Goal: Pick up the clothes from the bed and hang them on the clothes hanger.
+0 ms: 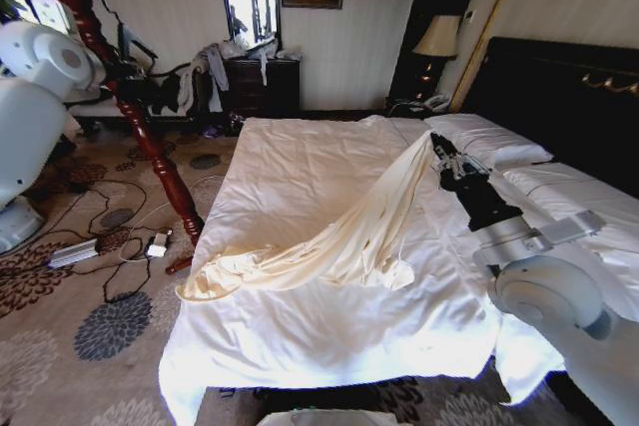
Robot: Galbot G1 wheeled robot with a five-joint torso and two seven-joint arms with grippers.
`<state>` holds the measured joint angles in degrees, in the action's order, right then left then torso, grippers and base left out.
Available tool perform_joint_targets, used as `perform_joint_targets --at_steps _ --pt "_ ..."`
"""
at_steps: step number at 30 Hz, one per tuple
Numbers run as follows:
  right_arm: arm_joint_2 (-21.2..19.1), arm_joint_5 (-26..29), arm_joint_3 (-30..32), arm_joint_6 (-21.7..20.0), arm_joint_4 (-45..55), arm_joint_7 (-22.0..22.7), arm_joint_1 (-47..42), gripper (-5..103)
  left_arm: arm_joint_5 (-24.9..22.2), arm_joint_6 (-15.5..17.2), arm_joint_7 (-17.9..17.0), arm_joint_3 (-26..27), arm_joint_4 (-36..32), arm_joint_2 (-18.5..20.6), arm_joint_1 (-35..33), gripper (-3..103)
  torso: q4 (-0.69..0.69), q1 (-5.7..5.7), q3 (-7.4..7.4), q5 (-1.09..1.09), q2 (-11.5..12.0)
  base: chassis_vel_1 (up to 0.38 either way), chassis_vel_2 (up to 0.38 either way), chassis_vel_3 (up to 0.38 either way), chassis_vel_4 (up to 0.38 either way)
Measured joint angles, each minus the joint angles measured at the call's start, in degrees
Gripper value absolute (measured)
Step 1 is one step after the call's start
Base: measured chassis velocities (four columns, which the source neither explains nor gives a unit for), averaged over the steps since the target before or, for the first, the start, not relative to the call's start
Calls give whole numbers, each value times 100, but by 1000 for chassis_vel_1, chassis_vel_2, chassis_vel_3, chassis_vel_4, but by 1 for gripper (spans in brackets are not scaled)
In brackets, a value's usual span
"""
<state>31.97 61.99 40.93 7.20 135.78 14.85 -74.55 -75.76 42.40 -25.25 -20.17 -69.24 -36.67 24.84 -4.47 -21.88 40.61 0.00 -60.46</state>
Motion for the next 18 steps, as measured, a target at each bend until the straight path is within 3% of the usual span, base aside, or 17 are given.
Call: perform_joint_targets --at_steps 8,18 --pt "2 -46 -16 -7 -32 14 -3 0 -71 -12 -11 70 -308 87 -9 18 2 0 0 0 0 0 0 0 0" --pt "9 -70 -27 -12 -51 19 10 0 -183 -18 -25 130 -623 215 -56 18 0 0 0 -1 0 0 0 0 0"
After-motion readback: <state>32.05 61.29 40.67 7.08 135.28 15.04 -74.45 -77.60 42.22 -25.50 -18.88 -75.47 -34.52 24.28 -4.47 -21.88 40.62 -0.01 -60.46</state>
